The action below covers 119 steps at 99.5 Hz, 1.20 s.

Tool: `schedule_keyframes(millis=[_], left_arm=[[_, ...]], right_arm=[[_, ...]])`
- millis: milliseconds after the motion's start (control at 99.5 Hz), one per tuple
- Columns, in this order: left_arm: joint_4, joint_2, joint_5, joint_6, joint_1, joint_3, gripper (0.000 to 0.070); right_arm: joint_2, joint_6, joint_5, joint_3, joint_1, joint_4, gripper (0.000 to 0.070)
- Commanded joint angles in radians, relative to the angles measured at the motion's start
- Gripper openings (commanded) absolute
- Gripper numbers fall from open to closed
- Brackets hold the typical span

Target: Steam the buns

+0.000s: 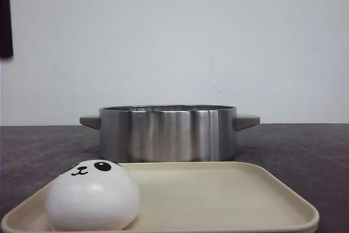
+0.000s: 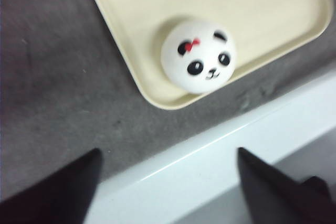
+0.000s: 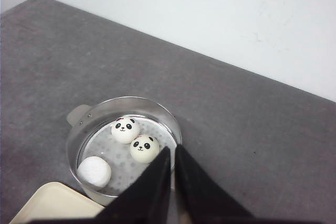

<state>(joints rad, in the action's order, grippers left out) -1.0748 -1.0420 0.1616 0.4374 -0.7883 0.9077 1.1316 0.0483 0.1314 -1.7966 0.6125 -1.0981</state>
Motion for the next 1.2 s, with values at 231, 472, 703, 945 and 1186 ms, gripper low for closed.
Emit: schedule_keyframes(millis=[231, 472, 703, 945, 1186], left_arm=[[0.225, -0.145, -0.002, 0.103, -0.064, 0.012, 0.0613], [0.269, -0.324, -0.008, 0.102, -0.071, 0.012, 0.0607], [0.335, -0.445, -0.008, 0.103, -0.071, 0.012, 0.0584], [0.354, -0.481, -0.009, 0.089, -0.071, 0.012, 0.0064], [0.343, -0.48, 0.0, 0.068, -0.071, 0.032, 0.0]], right_arm=[[0.005, -0.003, 0.001, -0.018, 0.006, -0.018, 0.0004], [0.004, -0.003, 0.001, -0.018, 0.006, -0.019, 0.0004], [0.004, -0.003, 0.001, -0.018, 0.006, -0.034, 0.0004], [0.004, -0.003, 0.013, -0.018, 0.006, -0.06, 0.0004], [0.004, -0.003, 0.028, -0.018, 0.006, -0.062, 0.0004]])
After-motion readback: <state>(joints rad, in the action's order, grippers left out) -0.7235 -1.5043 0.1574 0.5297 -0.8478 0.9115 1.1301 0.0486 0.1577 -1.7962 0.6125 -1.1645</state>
